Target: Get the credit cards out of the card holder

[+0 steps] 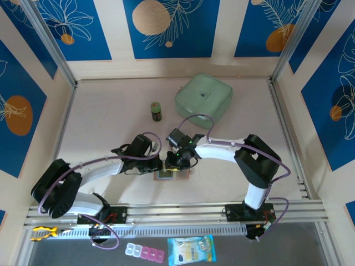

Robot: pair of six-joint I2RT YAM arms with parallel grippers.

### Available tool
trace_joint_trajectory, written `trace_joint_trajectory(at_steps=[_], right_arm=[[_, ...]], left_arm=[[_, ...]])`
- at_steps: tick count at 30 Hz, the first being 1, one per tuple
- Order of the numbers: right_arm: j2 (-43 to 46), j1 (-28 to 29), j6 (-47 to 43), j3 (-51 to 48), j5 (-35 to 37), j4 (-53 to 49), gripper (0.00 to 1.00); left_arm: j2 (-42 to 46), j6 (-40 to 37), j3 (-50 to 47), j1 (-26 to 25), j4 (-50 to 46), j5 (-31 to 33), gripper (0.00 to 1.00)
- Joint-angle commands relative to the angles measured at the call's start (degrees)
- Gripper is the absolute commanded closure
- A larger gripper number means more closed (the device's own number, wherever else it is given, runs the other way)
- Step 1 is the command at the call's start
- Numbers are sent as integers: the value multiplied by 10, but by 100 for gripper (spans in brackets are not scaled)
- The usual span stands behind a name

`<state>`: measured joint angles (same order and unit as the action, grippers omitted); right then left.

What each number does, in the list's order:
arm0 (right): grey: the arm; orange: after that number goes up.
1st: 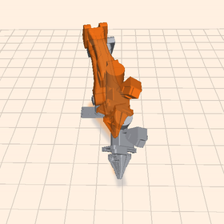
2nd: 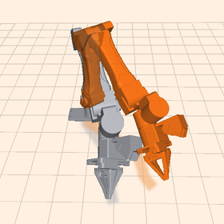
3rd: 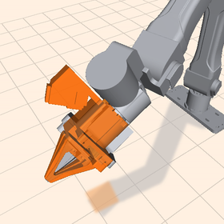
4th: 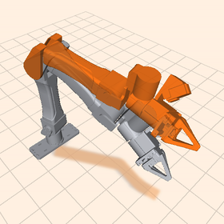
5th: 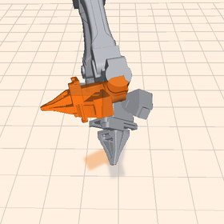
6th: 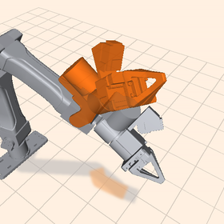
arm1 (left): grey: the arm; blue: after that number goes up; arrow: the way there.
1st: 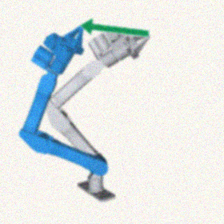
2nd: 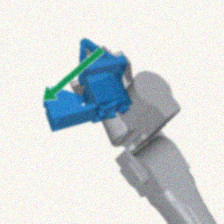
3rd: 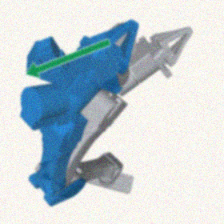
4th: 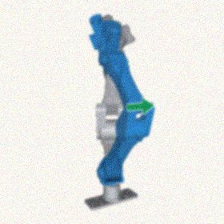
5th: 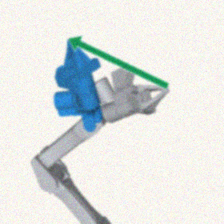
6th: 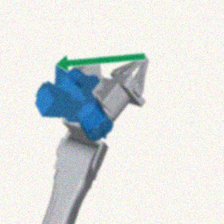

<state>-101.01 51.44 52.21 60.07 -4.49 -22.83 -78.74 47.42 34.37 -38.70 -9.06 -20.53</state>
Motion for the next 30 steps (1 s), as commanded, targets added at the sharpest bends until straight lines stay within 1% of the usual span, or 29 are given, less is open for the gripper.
trace_joint_trajectory(at_steps=[1, 8, 17, 30], right_arm=[[-9, 2, 4, 18, -5, -3, 77], [-16, -1, 7, 14, -2, 3, 77], [-27, -3, 9, 8, -5, 8, 77], [-15, -3, 3, 11, 22, -28, 76]], left_arm=[[-18, -16, 1, 7, -7, -4, 97], [-24, -25, 3, 8, -20, -2, 100], [-27, -31, 2, 10, -29, 0, 100], [-19, -28, -2, 9, -34, 2, 100]])
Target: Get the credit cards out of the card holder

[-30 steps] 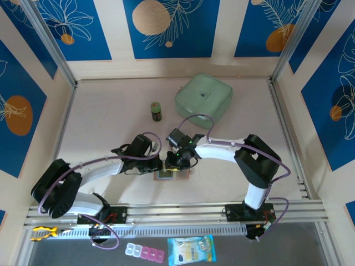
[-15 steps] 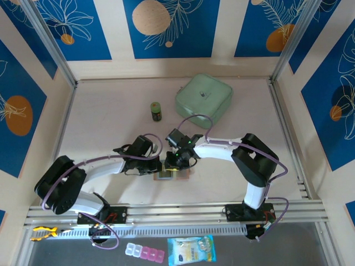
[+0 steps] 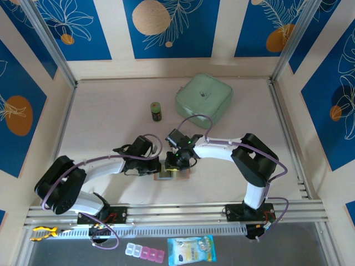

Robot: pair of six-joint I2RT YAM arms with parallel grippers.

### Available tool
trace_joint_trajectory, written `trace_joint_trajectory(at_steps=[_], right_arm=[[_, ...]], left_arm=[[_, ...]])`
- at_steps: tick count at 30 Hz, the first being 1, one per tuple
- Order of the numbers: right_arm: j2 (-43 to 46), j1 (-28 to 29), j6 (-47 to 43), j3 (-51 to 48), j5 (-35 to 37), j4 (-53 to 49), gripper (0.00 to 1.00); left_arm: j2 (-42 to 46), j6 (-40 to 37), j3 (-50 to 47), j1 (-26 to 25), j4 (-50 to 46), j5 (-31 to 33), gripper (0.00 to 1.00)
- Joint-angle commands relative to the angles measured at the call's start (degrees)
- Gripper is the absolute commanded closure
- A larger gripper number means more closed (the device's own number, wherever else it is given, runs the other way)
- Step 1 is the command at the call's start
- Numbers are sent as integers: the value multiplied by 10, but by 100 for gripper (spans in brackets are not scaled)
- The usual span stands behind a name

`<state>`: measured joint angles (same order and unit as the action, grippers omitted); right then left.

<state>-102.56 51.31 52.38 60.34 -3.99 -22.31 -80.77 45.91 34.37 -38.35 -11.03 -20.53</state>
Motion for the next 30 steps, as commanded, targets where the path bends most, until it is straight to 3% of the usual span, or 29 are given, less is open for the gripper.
trace_joint_trajectory(at_steps=[1, 30], right_arm=[[2, -2, 0, 9, 19, -34, 76], [49, -10, -9, -5, 26, -34, 76]], left_arm=[[1, -11, -2, 7, -13, 1, 100], [-6, -6, 35, 3, -16, -26, 100]])
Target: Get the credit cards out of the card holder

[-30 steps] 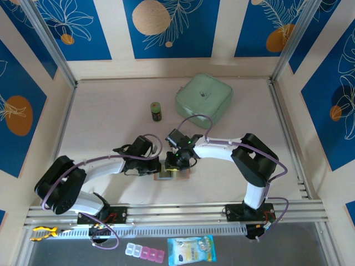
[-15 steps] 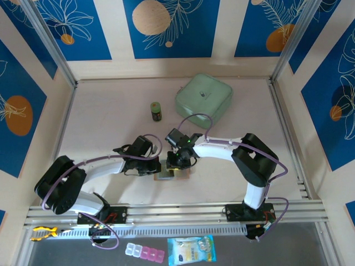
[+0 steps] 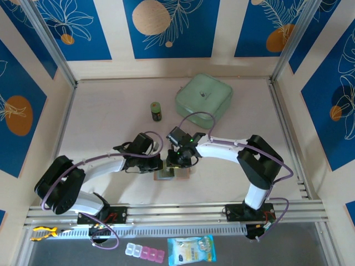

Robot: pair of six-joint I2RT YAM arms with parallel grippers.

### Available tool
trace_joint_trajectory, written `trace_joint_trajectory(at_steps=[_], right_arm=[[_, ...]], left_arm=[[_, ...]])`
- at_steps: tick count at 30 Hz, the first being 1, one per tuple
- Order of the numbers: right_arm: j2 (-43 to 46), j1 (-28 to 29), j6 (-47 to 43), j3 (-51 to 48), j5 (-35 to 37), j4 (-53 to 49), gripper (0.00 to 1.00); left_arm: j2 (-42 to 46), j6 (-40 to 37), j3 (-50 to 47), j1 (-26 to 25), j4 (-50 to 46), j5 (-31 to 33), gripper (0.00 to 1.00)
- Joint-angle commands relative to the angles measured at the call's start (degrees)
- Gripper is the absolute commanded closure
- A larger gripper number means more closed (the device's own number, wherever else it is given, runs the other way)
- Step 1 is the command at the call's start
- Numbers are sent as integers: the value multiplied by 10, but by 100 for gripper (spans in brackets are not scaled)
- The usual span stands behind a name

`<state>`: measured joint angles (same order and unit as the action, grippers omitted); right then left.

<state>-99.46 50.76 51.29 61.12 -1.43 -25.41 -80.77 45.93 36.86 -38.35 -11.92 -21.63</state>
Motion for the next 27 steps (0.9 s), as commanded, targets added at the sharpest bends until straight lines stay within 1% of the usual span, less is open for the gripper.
trace_joint_trajectory(at_steps=[1, 12, 27], right_arm=[[19, -5, 2, -14, 1, -2, 76], [9, -10, 5, -25, -12, 10, 76], [-11, -17, 7, -35, -33, 36, 76]], left_arm=[[-8, -7, 10, 3, -6, -16, 100], [-35, -1, -10, 2, 9, -13, 100], [-32, -8, -16, 3, -7, 1, 100]])
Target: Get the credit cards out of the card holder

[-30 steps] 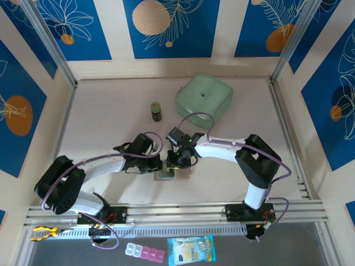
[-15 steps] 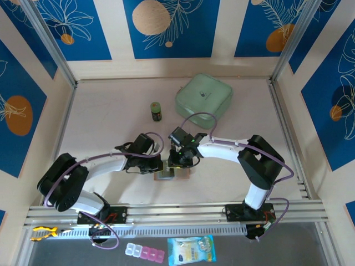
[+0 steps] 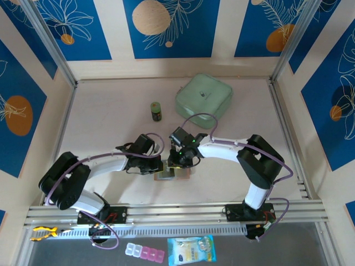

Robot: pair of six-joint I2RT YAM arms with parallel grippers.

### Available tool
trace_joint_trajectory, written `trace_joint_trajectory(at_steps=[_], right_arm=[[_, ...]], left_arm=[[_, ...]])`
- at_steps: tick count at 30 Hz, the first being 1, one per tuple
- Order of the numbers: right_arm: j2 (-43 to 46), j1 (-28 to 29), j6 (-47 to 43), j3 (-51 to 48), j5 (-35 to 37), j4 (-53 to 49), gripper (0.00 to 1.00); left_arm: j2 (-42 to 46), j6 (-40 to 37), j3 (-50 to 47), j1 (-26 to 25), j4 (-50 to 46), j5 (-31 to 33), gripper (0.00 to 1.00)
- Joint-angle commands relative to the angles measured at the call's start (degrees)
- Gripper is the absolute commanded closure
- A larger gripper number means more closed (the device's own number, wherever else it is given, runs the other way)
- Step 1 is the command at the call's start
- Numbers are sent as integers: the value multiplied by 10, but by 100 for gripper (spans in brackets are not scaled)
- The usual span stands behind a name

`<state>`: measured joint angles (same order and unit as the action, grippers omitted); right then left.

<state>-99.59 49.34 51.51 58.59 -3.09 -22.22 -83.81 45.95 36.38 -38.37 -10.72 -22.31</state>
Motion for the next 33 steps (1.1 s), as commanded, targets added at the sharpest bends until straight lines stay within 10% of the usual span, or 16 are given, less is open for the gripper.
trace_joint_trajectory(at_steps=[1, 33], right_arm=[[-10, -4, 4, -9, -17, 5, 76], [-12, -26, 24, -57, -90, 99, 76]], left_arm=[[-2, -8, -11, 3, -19, 8, 100], [-7, -4, -9, 2, -18, 7, 100]])
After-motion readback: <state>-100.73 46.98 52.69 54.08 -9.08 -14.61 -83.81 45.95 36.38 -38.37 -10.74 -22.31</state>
